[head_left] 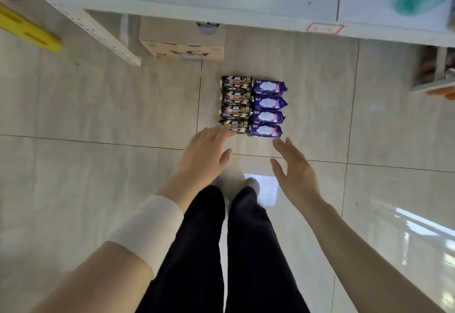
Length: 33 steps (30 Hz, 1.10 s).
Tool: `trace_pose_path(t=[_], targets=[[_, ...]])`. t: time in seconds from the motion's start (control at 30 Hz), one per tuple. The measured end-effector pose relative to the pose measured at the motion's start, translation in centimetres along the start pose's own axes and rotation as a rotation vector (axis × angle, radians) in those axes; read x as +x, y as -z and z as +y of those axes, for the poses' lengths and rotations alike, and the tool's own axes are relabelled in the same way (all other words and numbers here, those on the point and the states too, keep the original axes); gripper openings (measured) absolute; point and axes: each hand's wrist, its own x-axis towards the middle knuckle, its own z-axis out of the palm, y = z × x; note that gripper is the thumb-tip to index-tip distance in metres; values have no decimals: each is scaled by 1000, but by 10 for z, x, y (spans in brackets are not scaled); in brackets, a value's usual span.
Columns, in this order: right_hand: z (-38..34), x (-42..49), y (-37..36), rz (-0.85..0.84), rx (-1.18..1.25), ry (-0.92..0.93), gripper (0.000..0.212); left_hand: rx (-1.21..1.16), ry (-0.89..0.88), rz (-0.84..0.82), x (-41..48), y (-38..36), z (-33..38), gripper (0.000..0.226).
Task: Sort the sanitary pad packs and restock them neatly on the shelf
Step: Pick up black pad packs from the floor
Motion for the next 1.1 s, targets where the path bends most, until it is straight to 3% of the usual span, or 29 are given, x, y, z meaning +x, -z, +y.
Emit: trace_pose_path(t=[0.27, 0.43, 0.6, 0.7, 0.77, 0.97, 1.1], targets=[[94, 108, -137, -118, -46, -51, 45, 44, 25, -204, 57, -157, -103, 48], [160, 234, -214, -150, -172, -19, 43, 35, 71, -178, 133, -261, -167, 49], [204, 342, -264, -48, -278, 269, 39, 108, -29, -60, 207, -352, -226, 55], [233, 379, -286, 73, -344, 607, 37, 77, -169, 144, 229, -389, -259, 49], [251, 393, -295, 100, -411, 733, 37, 35, -244, 235, 235, -403, -277, 48], [268, 408, -298, 173, -551, 909, 43, 75, -499, 248, 243, -419, -305, 54], [272, 410, -299, 172, -594, 960, 51, -55, -531, 243, 247, -424, -309, 43]])
